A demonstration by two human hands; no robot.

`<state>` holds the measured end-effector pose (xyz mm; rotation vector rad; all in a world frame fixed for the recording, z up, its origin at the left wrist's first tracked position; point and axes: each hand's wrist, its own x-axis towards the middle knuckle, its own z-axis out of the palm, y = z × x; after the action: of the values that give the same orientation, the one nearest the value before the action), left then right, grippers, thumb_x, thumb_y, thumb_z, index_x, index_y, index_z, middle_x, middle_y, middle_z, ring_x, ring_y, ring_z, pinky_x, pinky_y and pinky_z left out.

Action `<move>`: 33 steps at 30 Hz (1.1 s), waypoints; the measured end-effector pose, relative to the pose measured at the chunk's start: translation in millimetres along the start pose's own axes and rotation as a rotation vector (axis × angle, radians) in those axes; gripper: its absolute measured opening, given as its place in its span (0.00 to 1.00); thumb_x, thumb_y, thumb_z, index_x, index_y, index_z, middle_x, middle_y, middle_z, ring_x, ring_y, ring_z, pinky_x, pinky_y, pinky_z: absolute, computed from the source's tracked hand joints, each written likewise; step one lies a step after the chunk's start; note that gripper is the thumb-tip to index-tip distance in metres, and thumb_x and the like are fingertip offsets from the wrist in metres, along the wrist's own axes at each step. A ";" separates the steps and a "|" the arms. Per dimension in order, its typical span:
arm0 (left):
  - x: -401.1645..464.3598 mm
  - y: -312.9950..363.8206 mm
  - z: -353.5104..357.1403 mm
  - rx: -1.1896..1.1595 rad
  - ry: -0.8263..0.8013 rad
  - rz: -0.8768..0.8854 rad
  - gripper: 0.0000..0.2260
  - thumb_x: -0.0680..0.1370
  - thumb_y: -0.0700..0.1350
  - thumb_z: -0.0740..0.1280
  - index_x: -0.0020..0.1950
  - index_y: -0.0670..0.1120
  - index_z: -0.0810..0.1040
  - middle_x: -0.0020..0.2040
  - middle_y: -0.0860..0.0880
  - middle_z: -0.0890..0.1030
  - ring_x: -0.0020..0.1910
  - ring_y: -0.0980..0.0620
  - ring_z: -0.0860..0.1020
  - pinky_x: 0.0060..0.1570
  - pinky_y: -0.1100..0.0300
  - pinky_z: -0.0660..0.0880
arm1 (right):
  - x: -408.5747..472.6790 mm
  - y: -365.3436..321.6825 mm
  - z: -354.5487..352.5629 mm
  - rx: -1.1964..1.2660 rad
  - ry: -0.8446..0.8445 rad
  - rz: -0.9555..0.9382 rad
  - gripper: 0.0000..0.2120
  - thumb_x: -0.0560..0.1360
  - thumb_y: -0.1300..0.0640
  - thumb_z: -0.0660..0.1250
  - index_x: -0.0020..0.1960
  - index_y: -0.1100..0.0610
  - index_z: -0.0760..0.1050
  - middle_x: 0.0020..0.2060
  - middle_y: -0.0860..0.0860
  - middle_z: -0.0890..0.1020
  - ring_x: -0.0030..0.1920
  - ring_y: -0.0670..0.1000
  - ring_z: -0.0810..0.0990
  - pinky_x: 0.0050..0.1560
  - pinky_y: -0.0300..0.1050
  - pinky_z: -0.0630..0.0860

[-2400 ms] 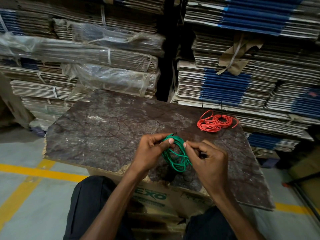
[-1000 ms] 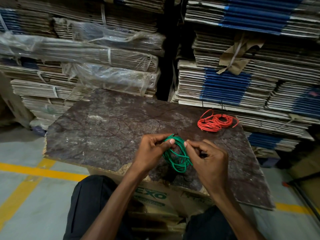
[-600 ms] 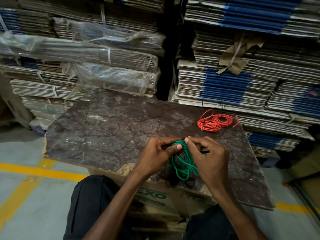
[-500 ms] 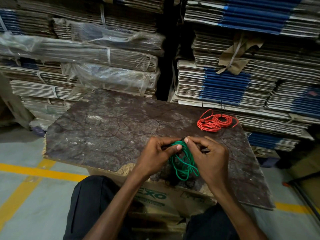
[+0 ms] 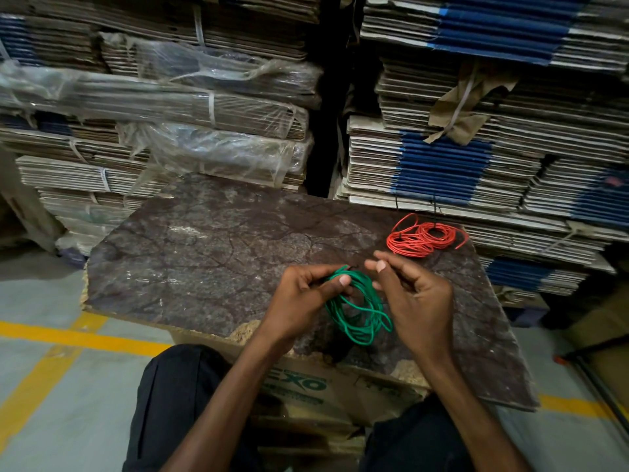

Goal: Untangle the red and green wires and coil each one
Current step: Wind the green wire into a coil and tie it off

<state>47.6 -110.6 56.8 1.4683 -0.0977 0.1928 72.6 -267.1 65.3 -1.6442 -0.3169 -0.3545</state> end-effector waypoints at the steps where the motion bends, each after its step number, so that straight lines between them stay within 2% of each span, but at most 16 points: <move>1: 0.0 0.2 0.1 -0.027 0.010 -0.010 0.07 0.77 0.33 0.66 0.51 0.41 0.82 0.35 0.52 0.84 0.36 0.61 0.79 0.40 0.68 0.74 | 0.1 -1.5 0.5 -0.003 -0.008 -0.005 0.09 0.77 0.64 0.68 0.55 0.59 0.82 0.46 0.50 0.86 0.48 0.48 0.85 0.48 0.46 0.82; 6: -0.1 2.2 -1.4 -0.102 0.043 -0.038 0.06 0.77 0.35 0.66 0.51 0.39 0.82 0.36 0.50 0.83 0.36 0.57 0.79 0.40 0.65 0.75 | 0.8 -6.2 0.6 -0.061 -0.015 -0.084 0.08 0.72 0.66 0.73 0.50 0.58 0.84 0.43 0.45 0.86 0.41 0.41 0.84 0.43 0.33 0.77; 11: -0.1 2.9 -0.3 -0.127 0.058 -0.059 0.06 0.77 0.35 0.66 0.51 0.39 0.82 0.36 0.49 0.83 0.36 0.57 0.78 0.39 0.66 0.75 | 0.2 -5.5 1.2 -0.090 -0.018 -0.122 0.08 0.71 0.66 0.74 0.46 0.55 0.84 0.40 0.45 0.86 0.39 0.43 0.84 0.42 0.35 0.78; 18: 0.9 2.1 -1.6 -0.122 0.059 -0.072 0.07 0.77 0.35 0.66 0.52 0.36 0.82 0.35 0.50 0.83 0.35 0.59 0.78 0.39 0.67 0.75 | -1.6 -8.1 -0.3 -0.124 -0.065 -0.180 0.14 0.71 0.65 0.74 0.45 0.46 0.83 0.40 0.43 0.86 0.40 0.44 0.85 0.43 0.40 0.80; 33: 0.1 1.1 -1.9 -0.114 0.063 -0.056 0.06 0.77 0.35 0.66 0.51 0.37 0.82 0.36 0.49 0.83 0.35 0.58 0.79 0.39 0.68 0.75 | -3.0 -7.8 -1.5 -0.136 -0.087 -0.211 0.14 0.71 0.64 0.73 0.44 0.45 0.82 0.39 0.42 0.86 0.39 0.43 0.84 0.42 0.39 0.79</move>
<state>47.4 -108.6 57.6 1.3486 -0.0168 0.1848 66.6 -267.8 71.3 -1.7670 -0.5443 -0.4728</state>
